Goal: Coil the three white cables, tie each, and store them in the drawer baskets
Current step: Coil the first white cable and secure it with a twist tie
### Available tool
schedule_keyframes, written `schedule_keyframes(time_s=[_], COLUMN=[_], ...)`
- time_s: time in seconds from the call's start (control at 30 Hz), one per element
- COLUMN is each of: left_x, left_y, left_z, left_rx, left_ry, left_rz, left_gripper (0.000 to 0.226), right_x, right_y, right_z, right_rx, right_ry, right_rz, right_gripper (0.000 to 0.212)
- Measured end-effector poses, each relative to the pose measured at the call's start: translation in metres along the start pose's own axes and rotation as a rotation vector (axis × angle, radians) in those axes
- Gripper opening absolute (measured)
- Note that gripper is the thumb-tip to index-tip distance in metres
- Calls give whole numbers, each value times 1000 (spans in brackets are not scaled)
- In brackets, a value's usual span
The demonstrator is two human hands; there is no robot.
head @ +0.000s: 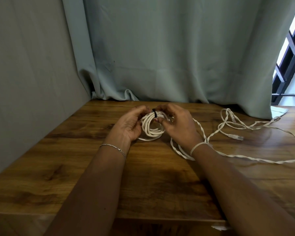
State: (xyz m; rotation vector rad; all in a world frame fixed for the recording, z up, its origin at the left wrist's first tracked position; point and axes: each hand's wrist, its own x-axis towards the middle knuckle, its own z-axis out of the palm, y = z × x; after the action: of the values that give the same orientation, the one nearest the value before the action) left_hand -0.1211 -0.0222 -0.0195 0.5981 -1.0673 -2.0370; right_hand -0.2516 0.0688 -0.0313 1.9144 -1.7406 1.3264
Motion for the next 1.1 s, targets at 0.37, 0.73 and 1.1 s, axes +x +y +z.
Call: schedule_keyframes(time_s=[0.37, 0.73, 1.1], left_x=[-5, -9, -7], left_y=[2, 4, 7], left_z=[1, -4, -12], left_rx=[27, -19, 0], left_ry=[-38, -102, -114], left_rz=[-9, -90, -68], left_gripper=[8, 19, 17], right_x=[-1, 0, 0], right_y=[3, 8, 1], right_z=[2, -3, -3], right_rx=[-26, 197, 290], right_ry=[61, 81, 56], right_rz=[-9, 79, 102], right_gripper=[30, 30, 34])
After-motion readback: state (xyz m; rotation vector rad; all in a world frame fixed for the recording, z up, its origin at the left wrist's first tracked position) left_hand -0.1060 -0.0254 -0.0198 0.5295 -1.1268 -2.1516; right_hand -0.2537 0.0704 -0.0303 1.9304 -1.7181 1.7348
